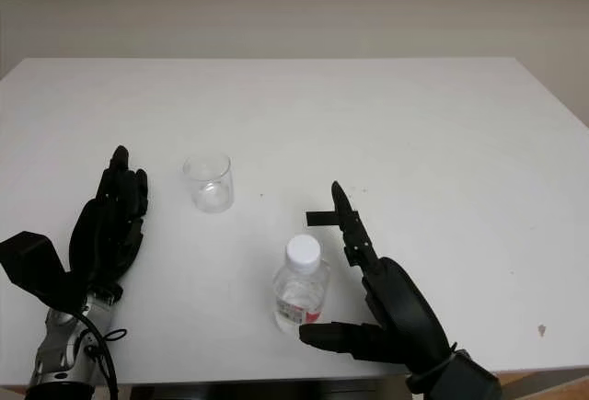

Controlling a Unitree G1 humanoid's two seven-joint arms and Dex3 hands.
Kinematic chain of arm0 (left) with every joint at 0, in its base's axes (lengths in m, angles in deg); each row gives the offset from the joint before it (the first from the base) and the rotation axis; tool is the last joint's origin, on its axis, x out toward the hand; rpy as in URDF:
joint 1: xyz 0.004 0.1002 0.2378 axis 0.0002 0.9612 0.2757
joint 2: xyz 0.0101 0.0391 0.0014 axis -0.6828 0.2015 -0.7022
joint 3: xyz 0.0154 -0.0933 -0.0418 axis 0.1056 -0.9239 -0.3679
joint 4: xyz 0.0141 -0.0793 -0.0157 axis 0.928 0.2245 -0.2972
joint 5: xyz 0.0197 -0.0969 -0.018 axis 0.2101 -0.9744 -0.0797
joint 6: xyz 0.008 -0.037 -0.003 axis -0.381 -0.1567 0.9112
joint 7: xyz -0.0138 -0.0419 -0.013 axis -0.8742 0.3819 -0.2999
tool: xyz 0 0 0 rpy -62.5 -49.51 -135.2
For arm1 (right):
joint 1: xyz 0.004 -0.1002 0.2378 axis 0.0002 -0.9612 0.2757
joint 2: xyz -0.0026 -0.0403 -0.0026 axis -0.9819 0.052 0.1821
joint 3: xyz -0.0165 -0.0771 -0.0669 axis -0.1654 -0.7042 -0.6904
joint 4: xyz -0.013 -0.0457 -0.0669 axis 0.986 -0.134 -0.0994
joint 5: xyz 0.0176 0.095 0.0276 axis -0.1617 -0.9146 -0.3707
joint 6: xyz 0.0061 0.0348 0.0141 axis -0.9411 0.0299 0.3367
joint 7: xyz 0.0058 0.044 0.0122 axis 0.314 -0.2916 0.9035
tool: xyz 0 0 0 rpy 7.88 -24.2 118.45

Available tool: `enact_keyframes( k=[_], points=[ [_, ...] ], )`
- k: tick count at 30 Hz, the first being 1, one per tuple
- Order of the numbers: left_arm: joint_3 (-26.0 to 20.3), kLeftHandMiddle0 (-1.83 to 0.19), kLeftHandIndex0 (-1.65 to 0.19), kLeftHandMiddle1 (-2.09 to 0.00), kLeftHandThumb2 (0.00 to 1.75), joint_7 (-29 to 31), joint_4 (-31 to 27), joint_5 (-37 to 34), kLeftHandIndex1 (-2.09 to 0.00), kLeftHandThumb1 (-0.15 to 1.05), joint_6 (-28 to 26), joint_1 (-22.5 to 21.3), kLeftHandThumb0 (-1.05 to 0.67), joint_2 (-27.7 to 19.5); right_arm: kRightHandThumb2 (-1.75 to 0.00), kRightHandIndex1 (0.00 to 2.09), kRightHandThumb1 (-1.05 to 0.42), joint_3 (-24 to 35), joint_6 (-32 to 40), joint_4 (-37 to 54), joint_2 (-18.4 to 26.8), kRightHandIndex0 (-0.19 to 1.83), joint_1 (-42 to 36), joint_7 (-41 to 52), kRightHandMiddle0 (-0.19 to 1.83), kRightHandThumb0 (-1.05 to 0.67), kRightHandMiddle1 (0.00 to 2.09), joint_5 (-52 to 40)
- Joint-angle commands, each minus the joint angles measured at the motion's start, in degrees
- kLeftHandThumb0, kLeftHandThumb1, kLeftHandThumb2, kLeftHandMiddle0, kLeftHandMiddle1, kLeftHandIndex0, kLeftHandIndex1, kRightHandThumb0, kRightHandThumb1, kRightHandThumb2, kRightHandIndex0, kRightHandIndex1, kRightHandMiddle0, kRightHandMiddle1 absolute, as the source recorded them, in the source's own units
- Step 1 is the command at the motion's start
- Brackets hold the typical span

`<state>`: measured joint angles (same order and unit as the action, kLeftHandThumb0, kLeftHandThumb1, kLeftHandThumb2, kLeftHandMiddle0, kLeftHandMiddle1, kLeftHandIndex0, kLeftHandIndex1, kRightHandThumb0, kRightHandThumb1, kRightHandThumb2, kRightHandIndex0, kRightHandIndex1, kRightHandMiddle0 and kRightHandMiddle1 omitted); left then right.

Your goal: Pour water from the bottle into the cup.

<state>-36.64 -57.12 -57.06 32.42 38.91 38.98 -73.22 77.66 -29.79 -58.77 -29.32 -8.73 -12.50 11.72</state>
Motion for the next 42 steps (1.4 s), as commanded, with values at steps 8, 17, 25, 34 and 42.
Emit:
enact_keyframes(
  k=[8,17,25,34,42],
  points=[
    [-0.03,0.16,0.14,-0.06,0.45,-0.27,-0.22,0.0,-0.05,1.05,0.63,-0.05,-0.75,0.18,-0.05,0.0,-0.93,-1.49,-0.92,0.39,0.09,-0.19,2.44,0.2,-0.19,-0.95,0.0,2.43],
    [-0.12,0.17,0.15,-0.05,0.45,-0.18,-0.59,-0.38,-0.05,1.05,0.69,0.32,-0.74,0.52,-0.05,0.0,-0.89,-3.43,0.61,-1.21,-1.07,-0.19,6.05,1.39,-0.19,-0.96,0.0,0.7],
    [-0.24,0.16,0.15,-0.05,0.44,-0.27,-0.58,-0.63,-0.05,1.05,1.04,0.58,-0.74,0.9,-0.06,0.0,-0.91,-4.54,-1.73,-6.41,-2.86,-0.19,8.78,0.12,-0.19,-0.96,0.0,2.8],
    [-0.23,0.15,0.14,-0.06,0.44,-0.76,-1.34,-0.15,-0.06,1.05,1.03,1.26,-0.74,0.96,-0.05,0.0,-0.9,-5.37,-0.15,-7.7,-3.85,-0.19,9.14,0.02,-0.19,-0.89,0.0,2.36],
    [-0.11,0.15,0.14,-0.05,0.45,-0.65,-1.88,-0.25,-0.05,1.05,0.89,1.57,-0.74,0.77,-0.05,1.1,-0.89,-5.07,-1.13,-7.79,-5.13,-0.01,8.54,-2.38,0.06,-0.74,0.97,2.78]
  ],
)
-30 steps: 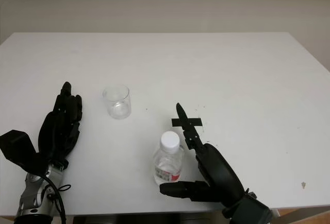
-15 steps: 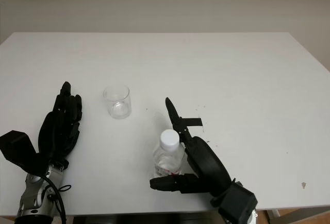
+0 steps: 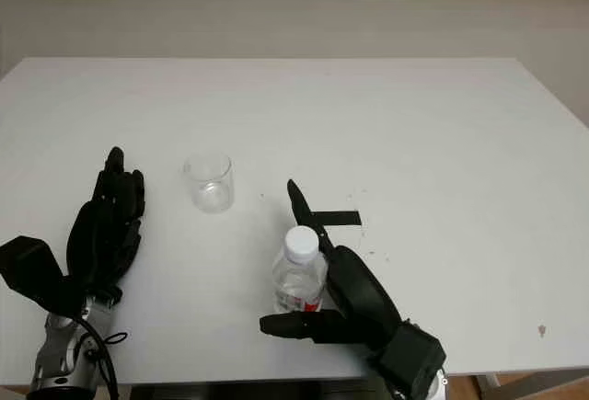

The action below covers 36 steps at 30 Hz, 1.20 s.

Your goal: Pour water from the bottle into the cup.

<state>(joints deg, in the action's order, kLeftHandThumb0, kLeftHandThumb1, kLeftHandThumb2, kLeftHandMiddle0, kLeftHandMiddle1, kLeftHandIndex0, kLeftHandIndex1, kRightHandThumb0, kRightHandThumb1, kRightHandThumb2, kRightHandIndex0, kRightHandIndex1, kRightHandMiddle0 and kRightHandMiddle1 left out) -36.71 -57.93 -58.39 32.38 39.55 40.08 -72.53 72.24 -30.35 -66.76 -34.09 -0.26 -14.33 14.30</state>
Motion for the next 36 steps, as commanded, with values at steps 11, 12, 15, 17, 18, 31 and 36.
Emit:
enact_keyframes(
  k=[11,12,15,17,18,31,36],
  points=[
    [-0.11,0.15,0.13,-0.06,0.43,0.17,-0.41,-0.48,-0.06,1.05,0.05,0.22,-0.74,0.25,-0.45,2.09,-1.05,0.22,1.63,4.04,-0.8,1.57,-1.13,-5.99,0.89,-0.5,2.09,5.36],
    [-0.09,0.15,0.14,-0.05,0.43,0.28,-0.41,-0.55,-0.06,1.05,0.0,0.2,-0.74,0.23,-0.47,2.09,-1.05,0.21,2.1,4.33,-0.86,1.6,-1.22,-5.96,0.91,-0.5,2.09,5.09],
    [-0.02,0.15,0.14,-0.05,0.43,0.15,-0.37,-0.29,-0.06,1.05,0.18,0.14,-0.74,0.16,-0.5,2.09,-1.05,0.1,3.47,5.13,-1.18,1.62,-1.54,-5.81,0.91,-0.49,2.09,4.1],
    [0.02,0.15,0.14,-0.05,0.43,0.11,-0.42,-0.23,-0.06,1.05,0.08,0.12,-0.74,0.11,-0.5,2.09,-1.05,0.1,4.07,5.23,-1.48,1.61,-1.63,-5.72,0.89,-0.48,2.09,3.21],
    [0.03,0.15,0.14,-0.05,0.43,0.04,-0.43,-0.21,-0.06,1.05,0.0,0.08,-0.75,0.12,-0.51,2.09,-1.05,0.12,4.77,5.4,-1.63,1.61,-1.68,-5.62,0.88,-0.47,2.09,2.59],
    [0.0,0.16,0.15,-0.05,0.43,0.57,0.34,-0.33,-0.05,1.05,0.23,-0.21,-0.75,-0.02,-0.53,2.09,-1.05,4.02,20.37,5.38,-6.72,1.53,11.07,-10.8,0.83,-0.45,2.09,-2.15],
    [-0.16,0.16,0.15,-0.05,0.43,0.88,1.14,0.01,-0.05,1.05,0.6,-0.53,-0.75,-0.43,-0.58,2.09,-1.05,8.2,21.09,-3.94,-5.66,1.57,25.79,-12.7,1.01,-0.42,2.09,-1.01]
  ],
)
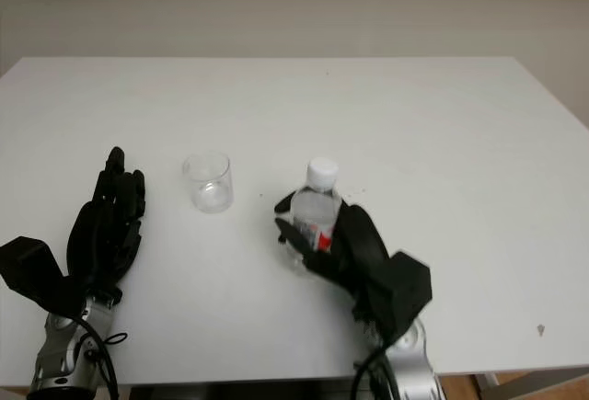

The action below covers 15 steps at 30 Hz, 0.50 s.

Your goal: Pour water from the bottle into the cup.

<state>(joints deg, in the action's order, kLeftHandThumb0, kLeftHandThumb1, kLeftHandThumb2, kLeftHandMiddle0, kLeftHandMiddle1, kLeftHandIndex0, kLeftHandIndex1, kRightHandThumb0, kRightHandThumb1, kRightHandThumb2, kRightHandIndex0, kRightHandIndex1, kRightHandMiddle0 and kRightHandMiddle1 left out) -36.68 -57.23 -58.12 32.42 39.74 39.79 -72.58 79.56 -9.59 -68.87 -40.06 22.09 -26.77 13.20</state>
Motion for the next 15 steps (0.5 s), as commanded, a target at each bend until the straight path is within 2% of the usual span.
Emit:
enact_keyframes(
  k=[1,4,7,12,15],
  points=[
    [-0.24,0.16,0.14,-0.05,0.43,0.15,0.87,-0.05,-0.05,1.05,0.39,-0.3,-0.75,-0.35,-0.58,2.09,-1.05,1.6,1.14,-3.84,0.49,1.61,6.17,-0.82,1.06,-0.42,2.09,0.28],
    [-0.29,0.15,0.14,-0.06,0.43,0.22,0.63,-0.22,-0.06,1.05,0.14,-0.29,-0.74,-0.37,-0.57,2.09,-1.05,3.29,0.82,-11.84,1.68,1.7,14.66,-2.2,1.21,-0.39,2.09,1.6],
    [-0.3,0.16,0.14,-0.05,0.43,0.08,0.48,-0.15,-0.05,1.05,0.07,-0.25,-0.74,-0.29,-0.51,2.09,-1.05,3.58,-1.55,-20.43,3.28,1.63,21.61,-3.69,1.22,-0.38,2.09,4.32],
    [-0.18,0.16,0.15,-0.05,0.43,-0.06,0.38,0.01,-0.05,1.05,0.17,-0.19,-0.74,-0.06,-0.43,2.09,-1.05,3.54,-4.86,-33.16,4.44,1.29,30.31,-5.06,0.94,-0.38,2.09,6.68],
    [-0.13,0.16,0.15,-0.05,0.43,-0.11,0.16,-0.1,-0.05,1.05,0.26,-0.04,-0.74,0.18,-0.44,2.09,-1.05,2.32,-6.2,-38.68,5.11,1.25,34.05,-5.76,0.88,-0.38,2.09,9.19]
  ],
)
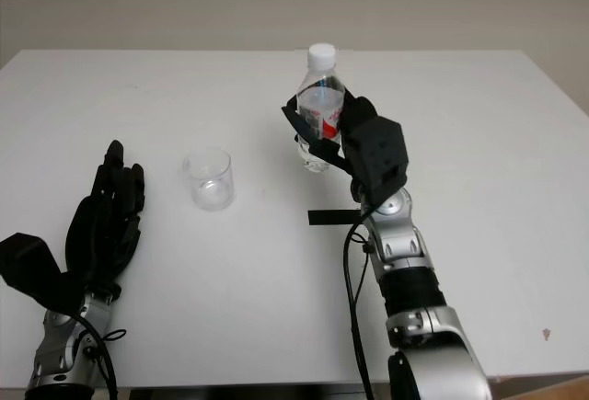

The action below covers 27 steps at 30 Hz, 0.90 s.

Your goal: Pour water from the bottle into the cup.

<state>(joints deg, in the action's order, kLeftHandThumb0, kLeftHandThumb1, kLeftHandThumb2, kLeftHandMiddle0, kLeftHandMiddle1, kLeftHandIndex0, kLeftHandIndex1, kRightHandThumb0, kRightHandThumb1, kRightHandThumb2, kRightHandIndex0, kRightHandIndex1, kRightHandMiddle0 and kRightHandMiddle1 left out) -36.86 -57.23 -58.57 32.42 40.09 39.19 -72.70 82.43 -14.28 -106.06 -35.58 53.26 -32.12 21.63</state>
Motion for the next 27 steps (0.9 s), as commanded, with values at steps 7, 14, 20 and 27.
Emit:
enact_keyframes(
  k=[7,14,20,27],
  points=[
    [0.61,0.16,0.15,-0.06,0.46,-0.78,0.66,1.02,-0.05,1.05,0.14,0.79,-0.74,0.28,-0.4,2.09,-1.05,-4.84,-7.6,-16.35,1.49,1.32,10.89,-4.99,1.0,-0.38,2.09,8.28],
    [0.65,0.15,0.15,-0.05,0.44,-0.77,0.98,0.54,-0.05,1.05,0.24,0.77,-0.75,0.78,-0.35,2.09,-1.05,-9.18,-8.21,-26.43,1.33,1.31,18.45,-11.45,0.96,-0.39,2.09,14.78],
    [1.12,0.17,0.16,-0.05,0.45,-0.96,0.83,0.93,-0.05,1.05,0.1,1.23,-0.76,1.0,-0.32,2.09,-1.05,-14.67,-7.79,-30.46,1.18,1.27,22.88,-16.44,0.89,-0.41,2.09,21.35],
    [1.08,0.16,0.15,-0.05,0.46,-1.44,0.58,0.9,-0.05,1.05,0.11,1.58,-0.75,1.35,-0.32,2.09,-1.05,-23.78,-7.96,-33.46,1.5,1.25,26.2,-27.01,0.85,-0.46,2.09,32.15]
  ],
)
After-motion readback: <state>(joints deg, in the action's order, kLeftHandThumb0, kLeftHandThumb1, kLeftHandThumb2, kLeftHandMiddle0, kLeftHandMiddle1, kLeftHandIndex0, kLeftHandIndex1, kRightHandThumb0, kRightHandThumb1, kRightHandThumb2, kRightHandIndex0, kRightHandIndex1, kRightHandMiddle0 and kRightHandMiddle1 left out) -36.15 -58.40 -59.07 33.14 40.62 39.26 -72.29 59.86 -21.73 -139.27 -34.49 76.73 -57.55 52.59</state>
